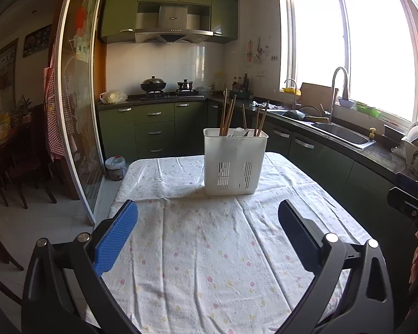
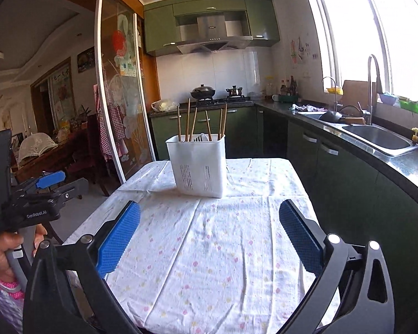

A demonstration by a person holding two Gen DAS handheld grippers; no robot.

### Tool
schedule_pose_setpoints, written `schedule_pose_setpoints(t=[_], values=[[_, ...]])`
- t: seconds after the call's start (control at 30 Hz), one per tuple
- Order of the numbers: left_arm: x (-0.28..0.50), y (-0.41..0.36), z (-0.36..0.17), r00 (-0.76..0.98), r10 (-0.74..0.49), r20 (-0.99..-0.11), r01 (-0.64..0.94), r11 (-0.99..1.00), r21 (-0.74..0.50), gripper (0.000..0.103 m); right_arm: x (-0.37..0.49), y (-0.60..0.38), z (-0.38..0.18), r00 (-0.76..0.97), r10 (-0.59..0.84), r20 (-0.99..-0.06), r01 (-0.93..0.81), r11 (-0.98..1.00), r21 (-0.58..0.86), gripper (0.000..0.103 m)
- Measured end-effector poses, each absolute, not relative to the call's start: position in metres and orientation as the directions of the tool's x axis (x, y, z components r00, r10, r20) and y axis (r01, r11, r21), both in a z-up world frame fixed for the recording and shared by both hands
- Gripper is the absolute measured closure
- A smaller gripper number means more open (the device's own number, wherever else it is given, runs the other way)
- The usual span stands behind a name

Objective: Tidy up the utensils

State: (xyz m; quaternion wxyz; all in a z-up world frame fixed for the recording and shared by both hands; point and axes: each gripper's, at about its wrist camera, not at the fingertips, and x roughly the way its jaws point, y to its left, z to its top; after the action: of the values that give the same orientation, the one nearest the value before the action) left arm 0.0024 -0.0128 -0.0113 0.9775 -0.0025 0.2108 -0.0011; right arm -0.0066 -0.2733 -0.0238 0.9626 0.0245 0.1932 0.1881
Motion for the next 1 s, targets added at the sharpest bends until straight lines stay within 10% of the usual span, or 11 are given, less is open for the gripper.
schedule_pose_setpoints(t=[1.0], values=[[-0.028, -0.017, 0.003, 0.916, 0.023, -0.402, -0.016, 1.0, 0.019, 0.007, -0.043, -0.272, -0.002, 0.873, 0.381, -0.305, -0.355, 0.925, 0.139, 0.005]])
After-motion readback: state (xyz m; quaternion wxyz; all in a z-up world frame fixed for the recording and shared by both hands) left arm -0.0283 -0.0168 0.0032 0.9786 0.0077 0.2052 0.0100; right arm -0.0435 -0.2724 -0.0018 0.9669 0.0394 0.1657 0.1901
